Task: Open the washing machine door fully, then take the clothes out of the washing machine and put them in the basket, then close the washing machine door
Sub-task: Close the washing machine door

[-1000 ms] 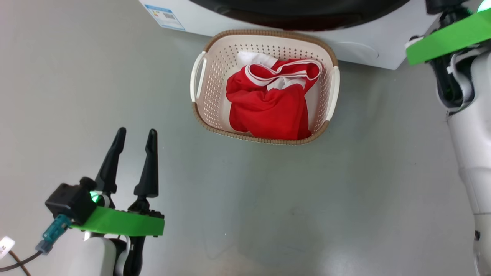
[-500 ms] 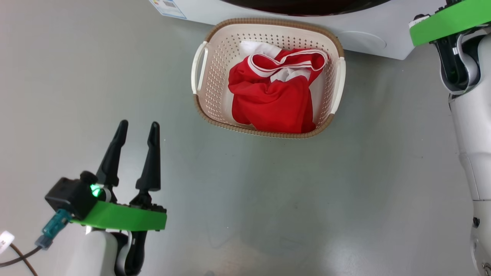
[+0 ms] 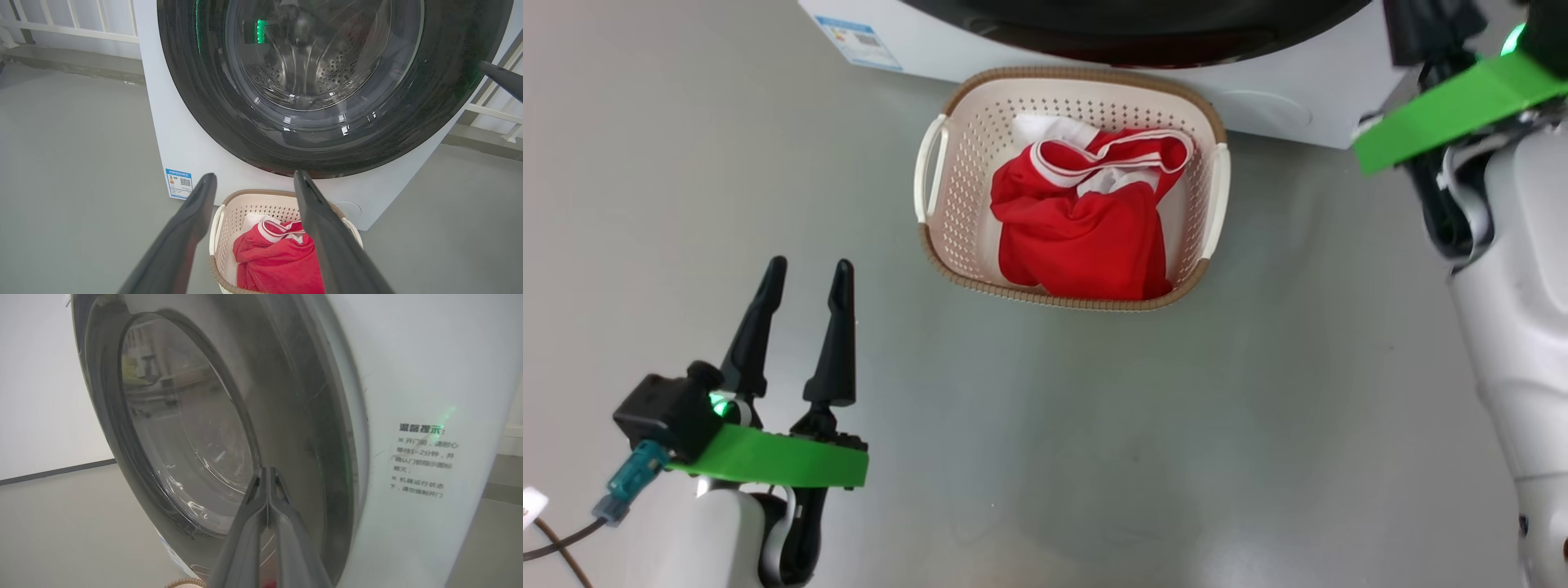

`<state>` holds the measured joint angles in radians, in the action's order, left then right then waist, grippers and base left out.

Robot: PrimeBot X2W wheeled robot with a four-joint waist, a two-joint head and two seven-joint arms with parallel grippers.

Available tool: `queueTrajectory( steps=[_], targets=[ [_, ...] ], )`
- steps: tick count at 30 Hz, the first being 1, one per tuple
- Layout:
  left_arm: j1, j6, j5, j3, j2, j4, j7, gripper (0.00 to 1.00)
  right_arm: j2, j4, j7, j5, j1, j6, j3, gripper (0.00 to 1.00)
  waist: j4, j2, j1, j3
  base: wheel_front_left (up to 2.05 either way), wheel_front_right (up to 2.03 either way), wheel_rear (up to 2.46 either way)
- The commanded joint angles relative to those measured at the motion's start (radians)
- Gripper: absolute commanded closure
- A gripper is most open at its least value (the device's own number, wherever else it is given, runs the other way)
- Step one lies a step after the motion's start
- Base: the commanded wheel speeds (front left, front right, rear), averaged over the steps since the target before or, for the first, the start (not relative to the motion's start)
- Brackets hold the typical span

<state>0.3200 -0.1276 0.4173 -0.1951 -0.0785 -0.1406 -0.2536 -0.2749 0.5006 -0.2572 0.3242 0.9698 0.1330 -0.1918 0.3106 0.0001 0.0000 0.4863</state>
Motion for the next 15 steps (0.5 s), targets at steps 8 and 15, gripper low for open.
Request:
queueTrajectory(
  steps=[8, 15],
  targets=[
    [-0.012, -0.003, -0.002, 0.049, -0.062, -0.007, -0.008, 0.0, 0.018, -0.056, -0.005, 0.034, -0.149, -0.002, -0.012, 0.0, -0.053, -0.0001, 0.0, -0.074, 0.0, 0.0, 0.0],
    [-0.023, -0.003, -0.001, 0.057, -0.087, -0.025, -0.008, 0.0, 0.014, -0.083, -0.005, 0.039, -0.26, -0.002, -0.011, 0.0, -0.098, -0.0001, 0.0, -0.117, 0.0, 0.0, 0.0]
  ],
)
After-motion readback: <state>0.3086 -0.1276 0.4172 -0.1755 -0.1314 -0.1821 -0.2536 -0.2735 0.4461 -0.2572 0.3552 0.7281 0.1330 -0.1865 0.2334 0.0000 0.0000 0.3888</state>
